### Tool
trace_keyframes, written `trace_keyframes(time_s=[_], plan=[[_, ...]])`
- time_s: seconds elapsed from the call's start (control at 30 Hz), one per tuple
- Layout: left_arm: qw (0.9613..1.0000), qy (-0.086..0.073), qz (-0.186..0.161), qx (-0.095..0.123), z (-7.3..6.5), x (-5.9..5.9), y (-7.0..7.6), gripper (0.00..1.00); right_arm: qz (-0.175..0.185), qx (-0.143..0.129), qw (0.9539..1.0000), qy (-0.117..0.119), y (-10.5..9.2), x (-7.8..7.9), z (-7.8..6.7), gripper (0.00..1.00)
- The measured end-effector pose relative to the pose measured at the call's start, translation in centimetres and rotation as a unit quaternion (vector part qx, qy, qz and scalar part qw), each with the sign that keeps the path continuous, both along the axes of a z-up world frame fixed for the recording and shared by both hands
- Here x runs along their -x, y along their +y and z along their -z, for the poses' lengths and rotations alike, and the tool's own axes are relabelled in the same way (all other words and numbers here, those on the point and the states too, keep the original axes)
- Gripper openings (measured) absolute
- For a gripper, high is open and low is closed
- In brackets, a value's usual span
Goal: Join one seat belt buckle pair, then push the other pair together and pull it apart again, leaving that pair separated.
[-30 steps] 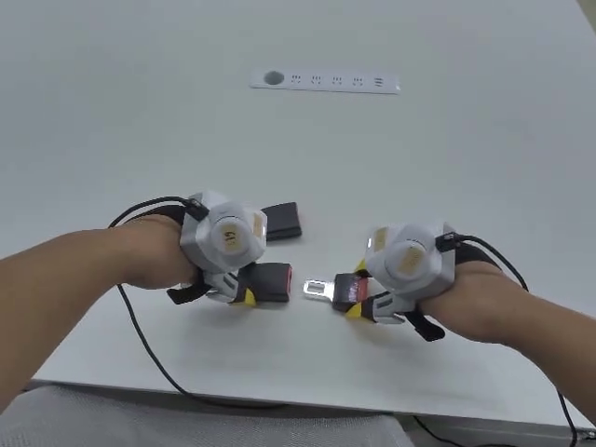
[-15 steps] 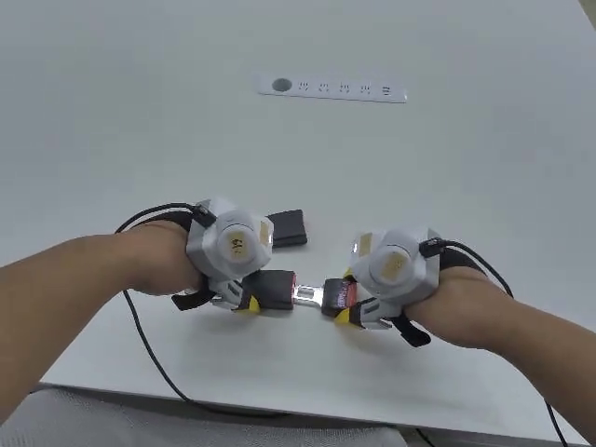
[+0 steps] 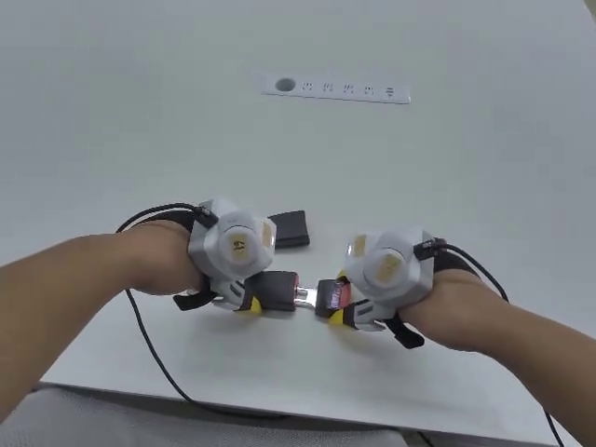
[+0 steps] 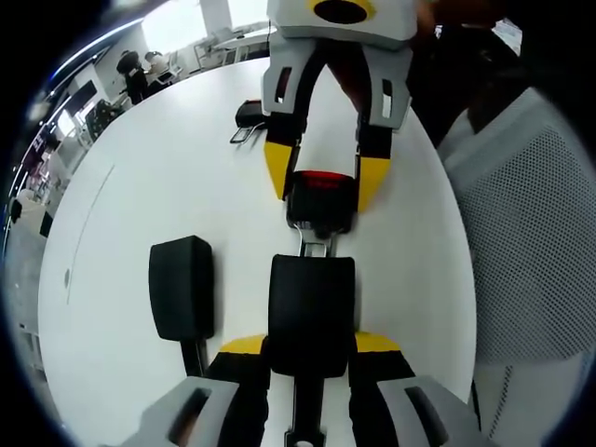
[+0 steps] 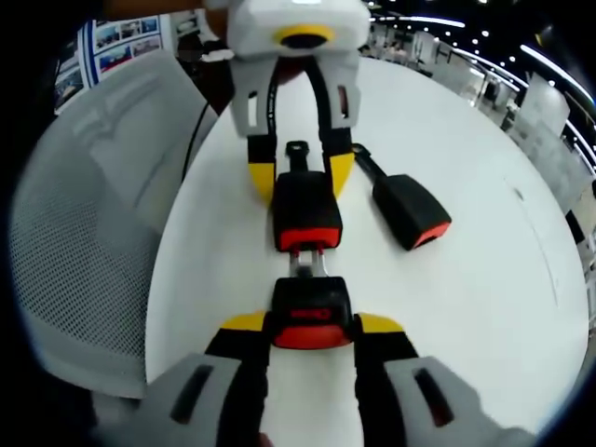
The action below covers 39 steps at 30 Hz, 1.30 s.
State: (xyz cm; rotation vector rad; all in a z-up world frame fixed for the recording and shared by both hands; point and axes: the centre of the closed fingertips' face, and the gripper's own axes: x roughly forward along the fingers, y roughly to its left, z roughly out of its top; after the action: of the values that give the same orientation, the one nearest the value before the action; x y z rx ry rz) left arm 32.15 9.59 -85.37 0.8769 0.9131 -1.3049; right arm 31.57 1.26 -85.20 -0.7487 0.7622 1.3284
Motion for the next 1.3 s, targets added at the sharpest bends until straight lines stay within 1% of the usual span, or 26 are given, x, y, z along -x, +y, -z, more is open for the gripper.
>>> trace_keyframes(time_s=[0.03, 0.07, 0.17, 0.3, 0.5, 0.77, 1.07, 1.2, 1.23, 1.27, 1.3], plan=[[1.0000, 0.000, 0.000, 0.001, 0.0, 0.0, 0.0, 0.33, -0.001, -0.002, 1.0000, 0.000, 0.2, 0.0, 0.0, 0.35], [1.0000, 0.000, -0.001, 0.001, 0.0, 0.0, 0.0, 0.33, -0.002, 0.004, 1.0000, -0.002, 0.2, 0.0, 0.1, 0.35], [1.0000, -0.001, -0.001, 0.003, 0.0, 0.0, -0.1, 0.33, -0.004, 0.004, 1.0000, -0.002, 0.2, -0.1, 0.2, 0.35], [1.0000, -0.002, 0.000, 0.005, 0.0, 0.0, 0.0, 0.33, -0.004, 0.004, 1.0000, 0.002, 0.3, -0.2, 0.2, 0.34], [1.0000, -0.003, 0.000, 0.002, 0.0, 0.0, 0.0, 0.33, -0.007, 0.009, 0.9999, 0.000, 0.6, -0.2, 0.1, 0.33], [1.0000, -0.003, 0.008, -0.004, 0.0, 0.1, -0.1, 0.32, -0.011, 0.007, 0.9999, -0.001, 0.9, -0.3, 0.1, 0.32], [0.9999, -0.003, 0.011, -0.003, 0.0, 0.2, -0.1, 0.32, -0.018, 0.002, 0.9998, -0.002, 1.9, -0.3, 0.0, 0.32], [0.9999, -0.003, 0.014, -0.003, 0.0, 0.2, -0.1, 0.32, -0.017, 0.000, 0.9999, 0.001, 2.2, -0.4, 0.1, 0.32], [0.9999, -0.001, 0.016, -0.006, 0.0, 0.3, 0.0, 0.32, 0.009, 0.004, 0.9999, -0.008, 2.0, -1.0, 0.0, 0.32], [0.9998, -0.002, 0.017, -0.004, 0.0, 0.2, 0.0, 0.32, -0.013, 0.004, 0.9999, -0.004, 2.1, -0.7, 0.0, 0.32], [0.9999, -0.001, 0.016, -0.005, 0.0, 0.2, 0.0, 0.32, -0.013, 0.002, 0.9999, -0.001, 2.1, -0.6, 0.1, 0.32]])
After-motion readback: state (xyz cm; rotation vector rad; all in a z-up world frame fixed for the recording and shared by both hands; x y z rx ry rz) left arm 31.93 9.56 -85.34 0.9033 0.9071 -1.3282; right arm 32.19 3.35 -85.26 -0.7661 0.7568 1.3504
